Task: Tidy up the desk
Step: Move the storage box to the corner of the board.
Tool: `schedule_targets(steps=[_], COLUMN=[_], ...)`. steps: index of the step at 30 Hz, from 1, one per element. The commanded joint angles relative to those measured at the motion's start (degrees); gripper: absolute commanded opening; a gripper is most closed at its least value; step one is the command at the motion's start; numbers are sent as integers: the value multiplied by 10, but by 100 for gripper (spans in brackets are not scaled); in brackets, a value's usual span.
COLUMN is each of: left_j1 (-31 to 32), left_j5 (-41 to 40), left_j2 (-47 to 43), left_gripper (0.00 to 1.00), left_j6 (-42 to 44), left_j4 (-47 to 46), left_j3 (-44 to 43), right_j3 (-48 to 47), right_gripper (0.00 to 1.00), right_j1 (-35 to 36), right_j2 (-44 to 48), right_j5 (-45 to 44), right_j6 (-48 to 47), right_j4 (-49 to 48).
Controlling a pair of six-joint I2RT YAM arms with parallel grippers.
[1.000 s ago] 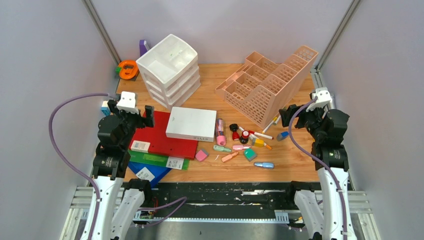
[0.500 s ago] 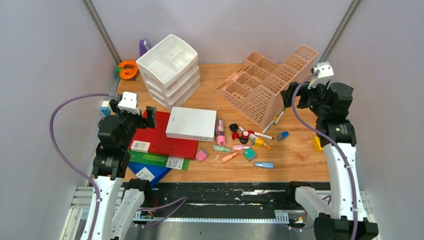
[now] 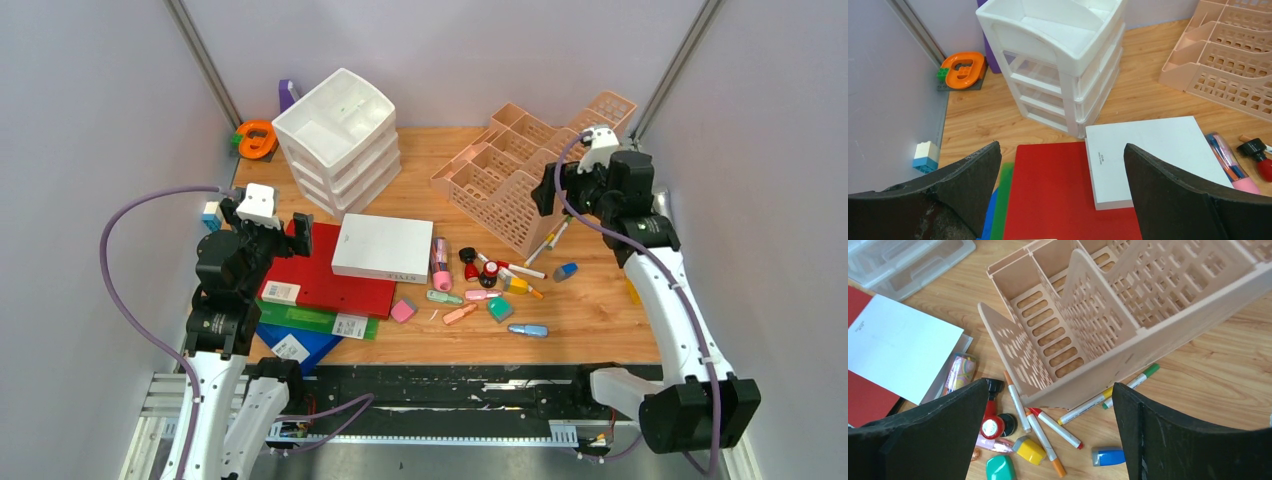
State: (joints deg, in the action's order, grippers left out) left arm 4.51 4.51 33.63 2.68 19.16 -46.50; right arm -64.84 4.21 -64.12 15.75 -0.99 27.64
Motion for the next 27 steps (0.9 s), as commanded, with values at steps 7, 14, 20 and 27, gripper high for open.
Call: schedule_targets(steps=[7,14,20,27], left_j1=[-3,-3,-3,-2], left_j5=[10,16,18,22], left_j2=[-3,-4,-7,-4], left_gripper=[100,100,100,100], left_j6=[-3,-4,-2,-2], left_j4=[-2,-2,0,0], left_j3=[-1,-1,-1,-1], right_j3=[-17,-52,-83,-111], right_gripper=[83,73,78,96], right_j1=[17,-92,-167,-167], right_j2=[-38,-50,-45,-24], right_j5=[-153,-179,-123,-94], right_j6=[-69,-102,-95,-32], right_j4=[-42,-44,-26,-6])
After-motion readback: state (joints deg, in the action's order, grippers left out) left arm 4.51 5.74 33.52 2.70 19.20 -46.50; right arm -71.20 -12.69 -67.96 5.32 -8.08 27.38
